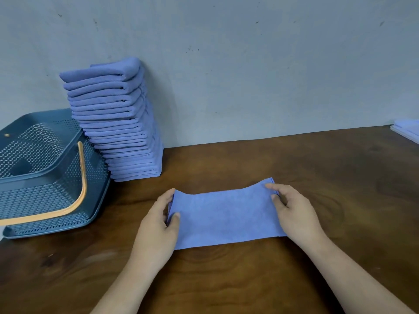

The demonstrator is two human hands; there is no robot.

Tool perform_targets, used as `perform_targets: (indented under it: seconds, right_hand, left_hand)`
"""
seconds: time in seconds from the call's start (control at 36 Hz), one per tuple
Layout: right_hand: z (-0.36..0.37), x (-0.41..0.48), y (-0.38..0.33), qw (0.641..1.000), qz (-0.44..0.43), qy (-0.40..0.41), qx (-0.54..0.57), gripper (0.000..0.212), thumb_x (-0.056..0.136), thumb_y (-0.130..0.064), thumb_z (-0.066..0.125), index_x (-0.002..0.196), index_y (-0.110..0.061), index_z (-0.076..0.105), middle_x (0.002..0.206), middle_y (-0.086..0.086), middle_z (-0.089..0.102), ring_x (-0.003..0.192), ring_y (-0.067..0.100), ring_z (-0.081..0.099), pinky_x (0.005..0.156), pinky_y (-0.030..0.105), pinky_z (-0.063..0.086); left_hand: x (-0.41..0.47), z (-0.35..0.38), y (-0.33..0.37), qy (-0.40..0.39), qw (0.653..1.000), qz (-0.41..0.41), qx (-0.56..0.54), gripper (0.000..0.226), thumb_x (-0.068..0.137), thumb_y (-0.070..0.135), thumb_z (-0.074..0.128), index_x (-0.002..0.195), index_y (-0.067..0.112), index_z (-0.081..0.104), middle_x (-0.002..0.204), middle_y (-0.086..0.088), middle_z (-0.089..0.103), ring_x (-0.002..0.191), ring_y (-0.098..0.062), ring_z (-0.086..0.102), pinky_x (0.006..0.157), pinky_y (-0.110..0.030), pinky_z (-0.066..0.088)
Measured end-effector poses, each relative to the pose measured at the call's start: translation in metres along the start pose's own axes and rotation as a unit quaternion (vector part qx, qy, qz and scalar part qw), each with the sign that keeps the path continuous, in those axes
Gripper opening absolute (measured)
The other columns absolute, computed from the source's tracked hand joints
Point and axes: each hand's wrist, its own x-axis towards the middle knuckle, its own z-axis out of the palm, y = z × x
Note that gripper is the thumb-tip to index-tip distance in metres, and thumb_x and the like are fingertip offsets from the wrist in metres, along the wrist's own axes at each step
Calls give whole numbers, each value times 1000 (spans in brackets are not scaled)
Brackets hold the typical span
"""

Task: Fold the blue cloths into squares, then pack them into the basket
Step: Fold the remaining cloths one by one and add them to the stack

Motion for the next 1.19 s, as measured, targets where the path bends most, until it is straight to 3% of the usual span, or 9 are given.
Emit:
perform_targets:
  seconds: [0.25, 0.36, 0.5, 0.61, 0.67, 0.75, 0.97, 1.08, 1.19]
  right_hand:
    - [1, 3, 1, 995, -27, 0, -93, 38, 110, -20, 48, 142, -33, 64, 137, -22, 59, 102, 5, 63, 79, 19, 47]
    - [2, 2, 2, 994, -23, -4, -109, 40, 110, -21, 46, 144, -33, 62, 141, -22, 57, 106, 5, 61, 82, 21, 47]
    - [4, 3, 0, 991, -23, -10, -132, 41, 109, -21, 45, 145, -33, 61, 139, -24, 57, 96, 5, 63, 74, 17, 45]
    - [6, 3, 1, 984, -32, -9, -175, 41, 110, -20, 45, 146, -30, 61, 143, -18, 56, 92, 12, 66, 74, 30, 55]
    - [8, 3, 2, 979, -35, -8, -200, 41, 110, -22, 44, 147, -30, 60, 145, -17, 55, 87, 17, 67, 71, 36, 58]
    - [10, 4, 4, 969, -34, -5, -247, 42, 109, -28, 42, 148, -32, 58, 144, -20, 53, 78, 22, 66, 63, 38, 57]
    - [5, -5, -7, 912, -85, 35, -400, 46, 103, -32, 61, 149, -30, 57, 137, -6, 55, 76, 20, 62, 48, 28, 44]
    - [17, -2, -28, 906, -213, -6, -366, 42, 104, -36, 52, 146, -32, 58, 148, -3, 53, 128, 24, 55, 93, 43, 54]
    - [49, -16, -48, 901, -218, -212, -311, 59, 107, -58, 26, 162, -38, 31, 173, -12, 21, 160, 15, 15, 127, 44, 22]
  left_hand:
    - [7, 0, -4, 30, 999, 14, -12, 59, 104, 6, 57, 140, 53, 54, 138, 31, 59, 123, -3, 59, 107, -23, 46]
    - [4, 3, -9, 27, 999, 23, -15, 49, 105, 1, 52, 121, 44, 69, 114, 25, 70, 90, 10, 63, 83, -8, 47]
    - [9, 5, -15, 29, 999, 13, 22, 45, 107, 5, 50, 136, 36, 67, 145, 26, 55, 136, 3, 49, 115, -19, 37]
    - [9, 5, -14, 30, 999, 14, 38, 45, 108, 8, 50, 144, 33, 62, 152, 25, 49, 138, -5, 51, 120, -28, 40]
    - [8, 5, -14, 29, 998, 20, 57, 45, 107, 9, 51, 146, 31, 61, 152, 24, 49, 129, -18, 60, 115, -34, 47]
    - [7, 8, -11, 27, 990, 36, 135, 47, 108, 13, 50, 152, 28, 56, 159, 20, 44, 137, -10, 54, 99, -14, 44]
    - [-1, 14, 2, 65, 911, 61, 403, 61, 104, 40, 57, 162, 28, 40, 169, -3, 32, 130, -21, 54, 77, -29, 60]
    - [0, 27, 21, 31, 903, 187, 387, 49, 106, 41, 44, 153, 28, 51, 164, 0, 42, 147, -24, 41, 106, -45, 51]
    - [5, 55, 32, -156, 905, 173, 356, 58, 111, 51, 21, 165, 34, 27, 175, 11, 18, 162, -10, 7, 131, -41, 12]
